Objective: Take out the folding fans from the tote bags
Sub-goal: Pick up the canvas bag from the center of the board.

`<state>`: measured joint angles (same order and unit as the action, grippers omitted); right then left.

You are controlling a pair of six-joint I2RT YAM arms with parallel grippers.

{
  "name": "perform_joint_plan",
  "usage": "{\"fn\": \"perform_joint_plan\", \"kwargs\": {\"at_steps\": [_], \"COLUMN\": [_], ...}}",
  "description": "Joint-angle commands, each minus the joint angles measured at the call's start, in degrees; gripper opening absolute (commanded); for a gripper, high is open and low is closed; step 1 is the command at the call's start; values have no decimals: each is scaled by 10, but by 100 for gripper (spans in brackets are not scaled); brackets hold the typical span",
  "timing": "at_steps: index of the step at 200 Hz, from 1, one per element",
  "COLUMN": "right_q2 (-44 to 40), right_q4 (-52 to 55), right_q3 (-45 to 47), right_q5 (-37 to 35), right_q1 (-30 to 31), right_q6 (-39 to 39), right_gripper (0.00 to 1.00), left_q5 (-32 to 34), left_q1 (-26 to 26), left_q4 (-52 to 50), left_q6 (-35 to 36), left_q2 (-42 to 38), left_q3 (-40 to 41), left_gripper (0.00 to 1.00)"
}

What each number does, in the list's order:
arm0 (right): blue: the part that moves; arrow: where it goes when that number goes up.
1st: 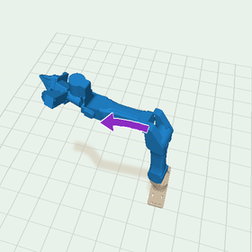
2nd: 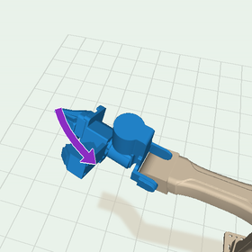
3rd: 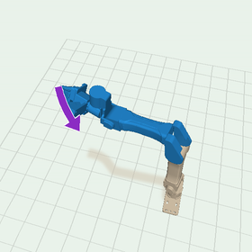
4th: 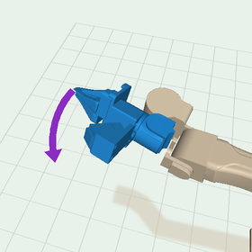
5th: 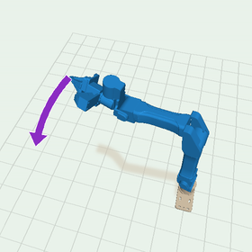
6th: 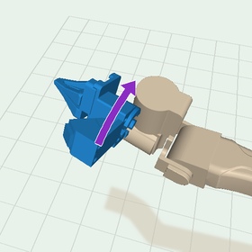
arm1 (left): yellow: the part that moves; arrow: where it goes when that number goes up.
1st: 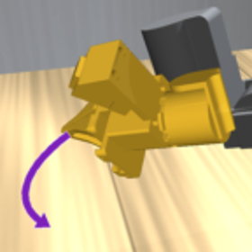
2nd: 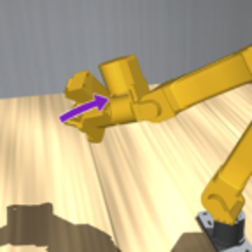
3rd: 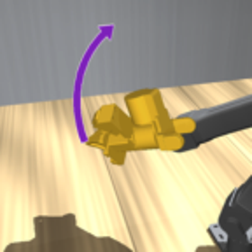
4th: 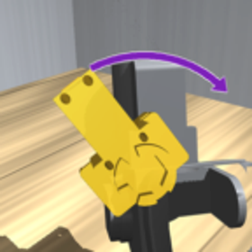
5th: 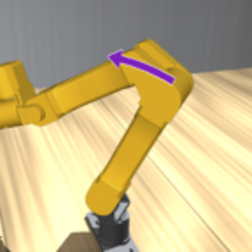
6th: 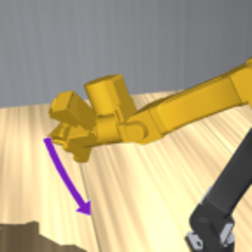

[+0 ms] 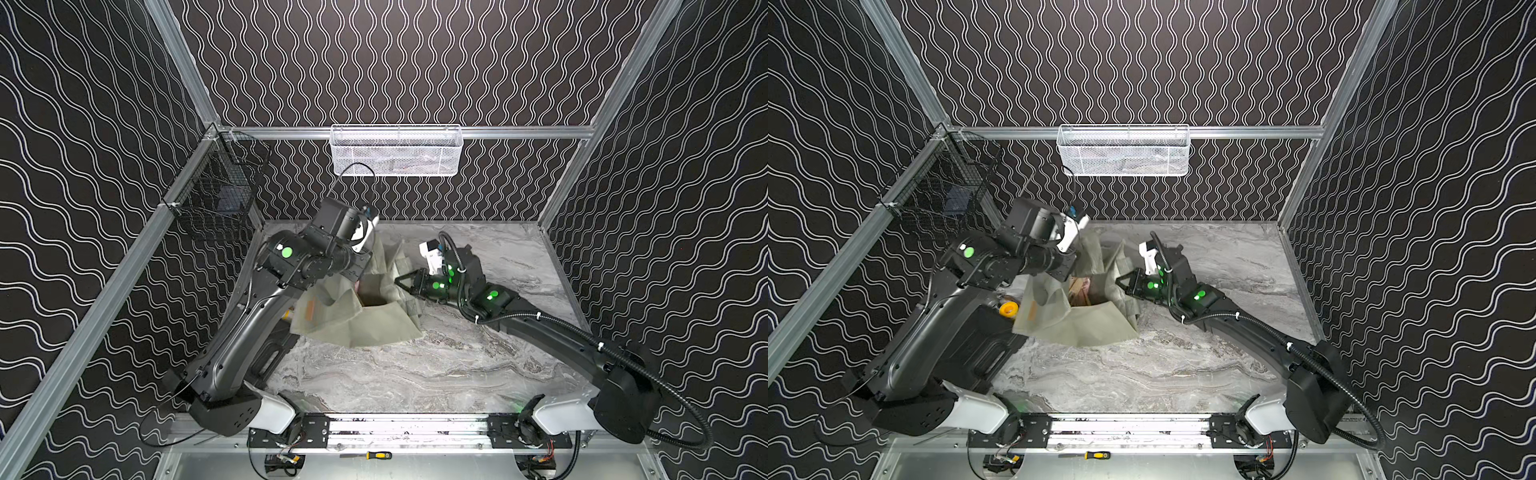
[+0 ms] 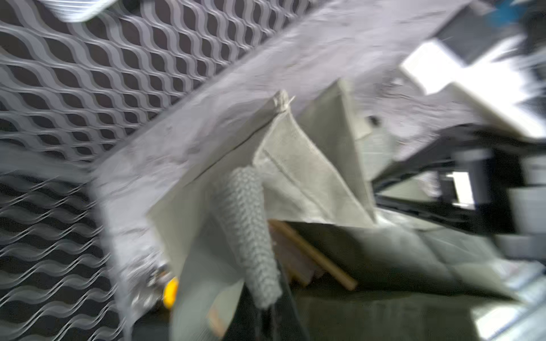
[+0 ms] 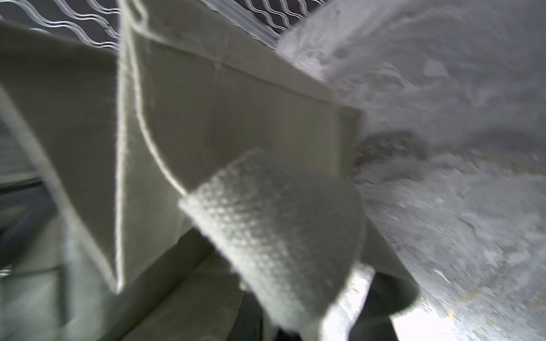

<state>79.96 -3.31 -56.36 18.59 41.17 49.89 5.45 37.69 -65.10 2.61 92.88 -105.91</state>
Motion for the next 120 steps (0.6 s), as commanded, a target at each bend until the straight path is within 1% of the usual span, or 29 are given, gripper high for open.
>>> {"fn": "perform_joint_plan", "kwargs": {"at_steps": [1, 19, 27, 34, 35, 43, 56, 77, 87, 106, 120], "right_q2": [-16, -35, -44, -57, -57, -76, -108, -163, -190, -245, -292], "right_q4": [-60, -97, -102, -98, -98, -80, -45, 15, 36, 50, 29], "right_q3": [79, 150, 170, 184, 184, 193, 199, 207, 213, 224, 241], "right_q5": [-14, -12, -13, -19, -19, -38, -71, -111, -122, -121, -86], "right_q1": [2, 3, 3, 3, 3, 3, 3, 3, 3, 3, 3], "right_q6": [23, 24, 19, 8, 8, -11, -39, -110, -148, -204, -244], "right_gripper": [0, 0, 14, 31, 31, 44, 56, 65, 67, 67, 65], "left_q5": [-145, -95, -84, -79, -79, -86, -109, -108, -109, -115, -108], "left_q1": [19, 34, 34, 34, 34, 35, 34, 40, 43, 44, 45], "left_q4": [95, 95, 102, 105, 105, 104, 99, 99, 100, 99, 86], "left_q6": [34, 43, 42, 39, 40, 38, 42, 58, 70, 82, 88], "left_q2": [18, 24, 22, 20, 20, 20, 18, 7, 0, -1, 7], "left_q3": [48, 86, 97, 98, 98, 92, 81, 89, 100, 107, 95], "left_gripper": [0, 0, 0, 0, 0, 0, 0, 0, 0, 0, 0]}}
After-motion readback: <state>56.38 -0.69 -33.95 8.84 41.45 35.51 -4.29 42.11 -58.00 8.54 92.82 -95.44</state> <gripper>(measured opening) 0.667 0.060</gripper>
